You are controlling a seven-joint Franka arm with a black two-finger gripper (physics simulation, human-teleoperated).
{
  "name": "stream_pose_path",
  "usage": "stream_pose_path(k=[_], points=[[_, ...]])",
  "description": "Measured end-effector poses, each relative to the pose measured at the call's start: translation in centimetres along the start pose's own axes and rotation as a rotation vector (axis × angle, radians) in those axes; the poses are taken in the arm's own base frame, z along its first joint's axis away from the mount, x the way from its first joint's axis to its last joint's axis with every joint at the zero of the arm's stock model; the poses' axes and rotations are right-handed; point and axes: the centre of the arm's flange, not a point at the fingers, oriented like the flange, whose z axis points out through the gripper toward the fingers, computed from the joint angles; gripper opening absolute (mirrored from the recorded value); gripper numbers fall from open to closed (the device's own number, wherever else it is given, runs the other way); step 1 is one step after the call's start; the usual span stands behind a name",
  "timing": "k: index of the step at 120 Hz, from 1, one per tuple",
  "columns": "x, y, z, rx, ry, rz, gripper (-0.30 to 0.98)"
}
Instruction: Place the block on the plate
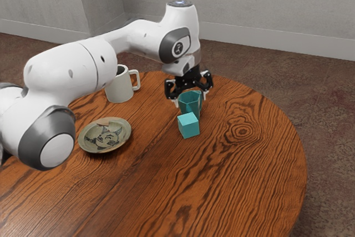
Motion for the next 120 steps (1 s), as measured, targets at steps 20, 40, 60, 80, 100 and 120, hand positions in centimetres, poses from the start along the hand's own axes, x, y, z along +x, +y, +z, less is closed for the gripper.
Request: stream_pose_path(k=[20,40,60,80,100,120], points=[[-1.7,0.1,3.2,-0.033,0.033,0.042,0.69],[-4.2,1.6,4.7,-0.026,0.074,0.054,0.69],[-6.1,1.6,5.2,-0.031,0.042,0.076,0.68],[-6.0,0.1,6.0,-0.025,0.029,0.124,0.69],[-5.7,-0.7,6.9,-0.025,0.03,0.155,0.69],[-6.6,0.0,7.6,-0.022,0.045,0.134,0.69]])
